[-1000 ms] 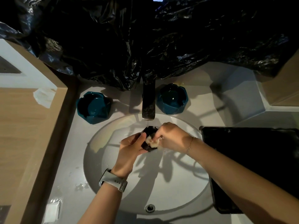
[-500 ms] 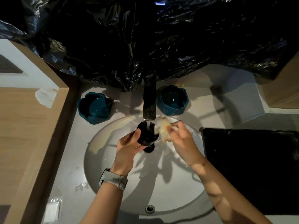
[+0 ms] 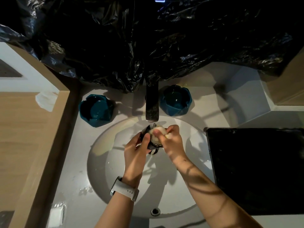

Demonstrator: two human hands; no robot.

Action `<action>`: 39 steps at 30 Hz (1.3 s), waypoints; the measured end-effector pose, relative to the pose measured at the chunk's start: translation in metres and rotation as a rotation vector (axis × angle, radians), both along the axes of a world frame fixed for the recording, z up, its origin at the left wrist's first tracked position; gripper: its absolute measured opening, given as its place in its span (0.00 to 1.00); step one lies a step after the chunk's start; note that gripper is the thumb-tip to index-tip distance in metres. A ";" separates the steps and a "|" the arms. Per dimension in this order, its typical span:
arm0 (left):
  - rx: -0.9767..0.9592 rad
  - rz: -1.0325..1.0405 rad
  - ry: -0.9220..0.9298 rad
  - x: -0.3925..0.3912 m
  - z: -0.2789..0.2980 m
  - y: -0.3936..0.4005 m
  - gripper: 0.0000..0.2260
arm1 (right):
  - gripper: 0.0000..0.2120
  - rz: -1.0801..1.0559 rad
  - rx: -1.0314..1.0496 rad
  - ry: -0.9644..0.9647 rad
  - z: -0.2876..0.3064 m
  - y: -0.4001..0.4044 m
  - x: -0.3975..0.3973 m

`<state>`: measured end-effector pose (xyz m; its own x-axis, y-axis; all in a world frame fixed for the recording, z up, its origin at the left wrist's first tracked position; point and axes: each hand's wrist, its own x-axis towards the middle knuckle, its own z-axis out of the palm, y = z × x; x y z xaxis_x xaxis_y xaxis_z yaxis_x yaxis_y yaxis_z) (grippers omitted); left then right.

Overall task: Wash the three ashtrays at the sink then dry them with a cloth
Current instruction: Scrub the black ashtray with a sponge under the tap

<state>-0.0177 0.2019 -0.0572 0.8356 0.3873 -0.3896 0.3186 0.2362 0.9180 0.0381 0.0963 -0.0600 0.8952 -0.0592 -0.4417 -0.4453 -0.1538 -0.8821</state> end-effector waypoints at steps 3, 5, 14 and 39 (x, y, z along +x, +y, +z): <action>0.051 0.086 -0.003 0.002 -0.002 0.001 0.08 | 0.17 0.065 0.031 0.022 -0.009 0.006 -0.009; 0.096 0.100 0.019 0.002 -0.005 0.002 0.08 | 0.11 0.097 0.102 0.121 -0.019 0.011 -0.015; 0.082 0.022 0.027 -0.010 -0.004 0.002 0.10 | 0.09 0.163 -0.099 -0.058 -0.013 0.011 -0.002; 0.251 -0.201 0.121 0.006 -0.008 0.010 0.09 | 0.17 0.333 -0.426 -0.303 -0.009 0.005 -0.004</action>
